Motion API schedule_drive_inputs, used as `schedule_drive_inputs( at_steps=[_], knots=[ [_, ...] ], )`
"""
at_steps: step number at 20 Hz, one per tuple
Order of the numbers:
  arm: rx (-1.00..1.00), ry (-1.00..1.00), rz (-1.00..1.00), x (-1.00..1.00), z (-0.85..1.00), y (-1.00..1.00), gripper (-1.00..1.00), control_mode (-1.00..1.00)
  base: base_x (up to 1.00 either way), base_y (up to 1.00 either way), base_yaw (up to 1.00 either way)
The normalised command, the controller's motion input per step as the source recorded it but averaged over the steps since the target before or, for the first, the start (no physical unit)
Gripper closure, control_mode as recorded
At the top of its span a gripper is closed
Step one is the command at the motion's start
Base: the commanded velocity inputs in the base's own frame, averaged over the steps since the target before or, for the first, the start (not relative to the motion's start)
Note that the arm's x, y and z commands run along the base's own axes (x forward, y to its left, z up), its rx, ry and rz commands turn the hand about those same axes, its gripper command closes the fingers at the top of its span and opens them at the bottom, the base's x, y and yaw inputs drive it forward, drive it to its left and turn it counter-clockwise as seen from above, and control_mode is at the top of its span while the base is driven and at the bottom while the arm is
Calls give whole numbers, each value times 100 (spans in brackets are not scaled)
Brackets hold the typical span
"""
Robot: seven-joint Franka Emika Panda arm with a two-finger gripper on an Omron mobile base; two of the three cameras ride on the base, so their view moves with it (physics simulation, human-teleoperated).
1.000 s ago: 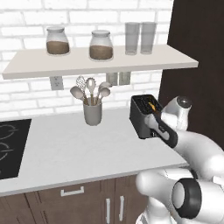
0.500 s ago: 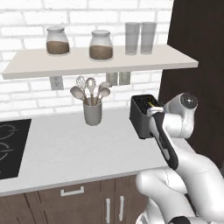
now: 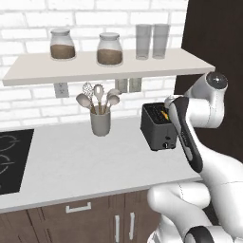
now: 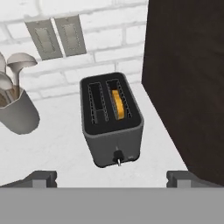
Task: Start the toaster. Once the lever pops up, take the bread to the plate on the dining counter.
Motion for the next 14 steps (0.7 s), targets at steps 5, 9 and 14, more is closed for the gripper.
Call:
schedule_drive_inputs(
  at_steps=[5,9,14],
  knots=[
    [0,0,1,-38,30,-14,-100,-100,0,0,0],
    [0,0,0,-7,1,-4,-100,-100,0,0,0],
    [0,0,0,0,0,0,-100,-100,0,0,0]
  ],
)
